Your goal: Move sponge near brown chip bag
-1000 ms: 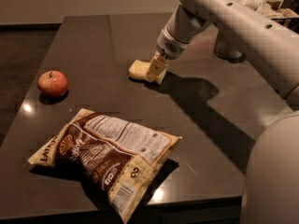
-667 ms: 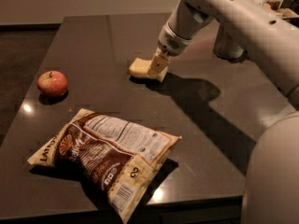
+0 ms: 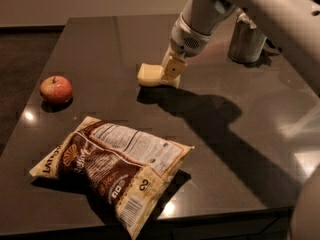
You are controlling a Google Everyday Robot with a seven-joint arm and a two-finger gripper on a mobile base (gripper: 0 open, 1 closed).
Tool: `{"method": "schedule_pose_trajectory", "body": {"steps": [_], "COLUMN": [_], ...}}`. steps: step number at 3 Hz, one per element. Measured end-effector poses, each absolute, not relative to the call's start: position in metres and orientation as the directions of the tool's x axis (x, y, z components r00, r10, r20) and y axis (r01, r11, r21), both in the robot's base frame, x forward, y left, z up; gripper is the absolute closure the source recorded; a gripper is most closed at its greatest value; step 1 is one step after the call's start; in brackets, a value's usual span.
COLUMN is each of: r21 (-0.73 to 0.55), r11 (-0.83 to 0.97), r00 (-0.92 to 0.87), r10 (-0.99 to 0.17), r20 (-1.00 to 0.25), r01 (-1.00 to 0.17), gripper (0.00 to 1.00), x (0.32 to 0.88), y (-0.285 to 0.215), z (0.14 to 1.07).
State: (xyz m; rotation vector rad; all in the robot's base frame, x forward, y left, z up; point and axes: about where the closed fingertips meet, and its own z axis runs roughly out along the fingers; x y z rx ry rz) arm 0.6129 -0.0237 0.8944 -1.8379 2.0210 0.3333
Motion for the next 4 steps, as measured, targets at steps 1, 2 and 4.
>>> {"method": "schedule_pose_trajectory", "body": {"steps": [1,2,4], "r21": [-0.085,-0.094,-0.091], "r11": [-0.008,-0.159,-0.254], "r00": [0.044,0.184,0.265], "r10": [-0.903,-0.872,-0.83], "r20": [-0.427,-0.454,-0.491], "r01": [-0.996,-0.983,-0.963], "gripper": [1.0,1.0,0.66], "x": [0.58,0.563,0.554], "y": [-0.015,-0.007,-0.001], "z": [0.897,0.893,0.888]}}
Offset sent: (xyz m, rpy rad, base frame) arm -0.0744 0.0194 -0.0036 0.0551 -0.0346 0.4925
